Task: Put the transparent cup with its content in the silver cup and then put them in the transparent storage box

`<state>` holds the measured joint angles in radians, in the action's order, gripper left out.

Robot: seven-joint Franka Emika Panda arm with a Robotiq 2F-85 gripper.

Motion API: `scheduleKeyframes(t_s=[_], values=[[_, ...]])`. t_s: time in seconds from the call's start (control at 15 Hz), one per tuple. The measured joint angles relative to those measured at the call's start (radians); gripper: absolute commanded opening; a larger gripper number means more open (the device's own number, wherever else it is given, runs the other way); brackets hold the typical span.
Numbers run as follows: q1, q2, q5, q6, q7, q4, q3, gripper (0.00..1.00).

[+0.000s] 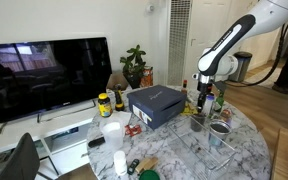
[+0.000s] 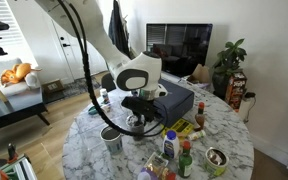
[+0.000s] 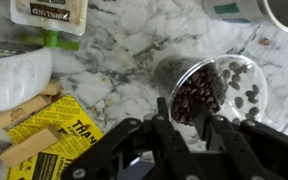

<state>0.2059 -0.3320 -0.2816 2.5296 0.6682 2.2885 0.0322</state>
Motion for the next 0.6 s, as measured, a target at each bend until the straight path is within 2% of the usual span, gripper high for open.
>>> scheduleKeyframes(t_s=[0.6], values=[[0.026, 0.002, -0.006, -0.01, 0.004, -0.036, 0.003, 0.01]])
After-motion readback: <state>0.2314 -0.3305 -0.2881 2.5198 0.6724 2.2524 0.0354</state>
